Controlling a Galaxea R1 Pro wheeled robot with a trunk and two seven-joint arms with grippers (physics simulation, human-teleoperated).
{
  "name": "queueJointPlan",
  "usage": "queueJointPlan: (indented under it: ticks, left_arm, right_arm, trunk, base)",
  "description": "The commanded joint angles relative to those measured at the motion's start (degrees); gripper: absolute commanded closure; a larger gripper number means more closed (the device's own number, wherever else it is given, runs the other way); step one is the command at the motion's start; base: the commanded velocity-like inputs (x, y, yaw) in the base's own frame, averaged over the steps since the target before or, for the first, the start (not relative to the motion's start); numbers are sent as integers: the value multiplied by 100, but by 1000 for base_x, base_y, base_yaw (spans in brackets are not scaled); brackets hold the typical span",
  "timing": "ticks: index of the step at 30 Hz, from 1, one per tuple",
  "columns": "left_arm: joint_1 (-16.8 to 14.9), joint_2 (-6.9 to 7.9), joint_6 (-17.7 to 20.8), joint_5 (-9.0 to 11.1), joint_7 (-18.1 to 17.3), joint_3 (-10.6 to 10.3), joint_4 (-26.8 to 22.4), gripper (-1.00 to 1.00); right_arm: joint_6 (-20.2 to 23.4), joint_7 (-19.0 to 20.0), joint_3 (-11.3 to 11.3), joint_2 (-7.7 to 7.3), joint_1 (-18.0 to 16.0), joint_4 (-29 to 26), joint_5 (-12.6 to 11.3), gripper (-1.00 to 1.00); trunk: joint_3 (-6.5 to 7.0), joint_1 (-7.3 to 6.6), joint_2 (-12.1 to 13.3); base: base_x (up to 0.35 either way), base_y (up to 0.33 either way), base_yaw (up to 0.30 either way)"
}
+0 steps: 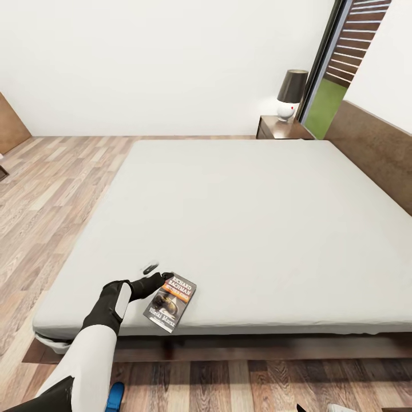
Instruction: In the bedroom, move the book from the bed onto either nightstand, and place the two sandals side by side next to the bed.
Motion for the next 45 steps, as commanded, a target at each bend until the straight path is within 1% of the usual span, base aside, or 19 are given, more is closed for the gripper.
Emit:
queueJointPlan:
  ticks: [1,2,7,20,28,45]
  left_arm:
    - [-6,-8,42,-8,-27,39,-8,-100]
    - [-6,-8,42,-8,-27,38,-8,-100]
    - [-6,-8,42,-6,-27,37,-8,-100]
    - [-6,-8,42,-6,-27,39,-8,-100]
    - [-6,-8,42,-4,-27,45,-8,-100]
    - [-6,-8,42,-3,-27,46,-8,-100]
  right_arm:
    - [-16,25,45,-2,-4,8,-59,-100]
    - [-16,25,46,-2,-5,8,-59,-100]
    - [-16,25,46,0,-7,8,-59,-100]
    - [-16,25,45,-2,-4,8,-59,-100]
    - [-16,25,46,-2,-8,8,-59,-100]
    - [-16,25,47,0,-4,8,-59,-100]
  trunk:
    - [-4,0,-2]
    - [-4,0,-2]
    - [-94,110,-203]
    - [-94,110,-203]
    - [-94,110,-203]
    - [-94,110,-203]
  base:
    - [0,0,0]
    - [0,0,0]
    - [0,0,0]
    - [0,-1,0]
    - [0,-125,0]
    - [0,-4,0]
